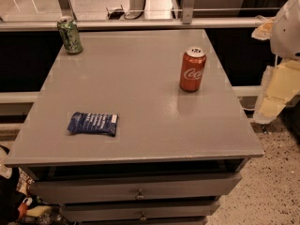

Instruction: Move rxbar blueberry near green can

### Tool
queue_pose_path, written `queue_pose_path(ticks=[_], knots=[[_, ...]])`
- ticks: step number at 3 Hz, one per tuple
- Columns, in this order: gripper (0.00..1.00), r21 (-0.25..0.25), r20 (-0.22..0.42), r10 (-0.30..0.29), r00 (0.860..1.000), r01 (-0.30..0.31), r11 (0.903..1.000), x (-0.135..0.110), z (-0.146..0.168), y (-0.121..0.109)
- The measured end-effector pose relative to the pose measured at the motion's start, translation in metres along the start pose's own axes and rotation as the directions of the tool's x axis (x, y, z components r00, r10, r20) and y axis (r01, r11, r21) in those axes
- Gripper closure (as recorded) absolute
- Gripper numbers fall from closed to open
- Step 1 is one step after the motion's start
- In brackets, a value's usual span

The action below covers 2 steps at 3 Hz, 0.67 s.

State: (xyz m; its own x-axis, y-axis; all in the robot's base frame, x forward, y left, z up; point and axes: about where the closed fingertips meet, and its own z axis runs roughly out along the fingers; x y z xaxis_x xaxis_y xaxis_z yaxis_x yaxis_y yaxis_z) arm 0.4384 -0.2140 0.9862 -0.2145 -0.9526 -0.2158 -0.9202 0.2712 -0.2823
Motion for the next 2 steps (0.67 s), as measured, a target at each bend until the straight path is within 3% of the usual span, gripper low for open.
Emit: queue_pose_path(ticks=[1,2], knots=[[0.0,0.0,0.0,0.0,1.0,0.0,1.0,0.0,0.0,0.0],[0.0,0.077,0.052,0.006,0.999,-0.01,0.997,-0.013,-0.003,-0.005]])
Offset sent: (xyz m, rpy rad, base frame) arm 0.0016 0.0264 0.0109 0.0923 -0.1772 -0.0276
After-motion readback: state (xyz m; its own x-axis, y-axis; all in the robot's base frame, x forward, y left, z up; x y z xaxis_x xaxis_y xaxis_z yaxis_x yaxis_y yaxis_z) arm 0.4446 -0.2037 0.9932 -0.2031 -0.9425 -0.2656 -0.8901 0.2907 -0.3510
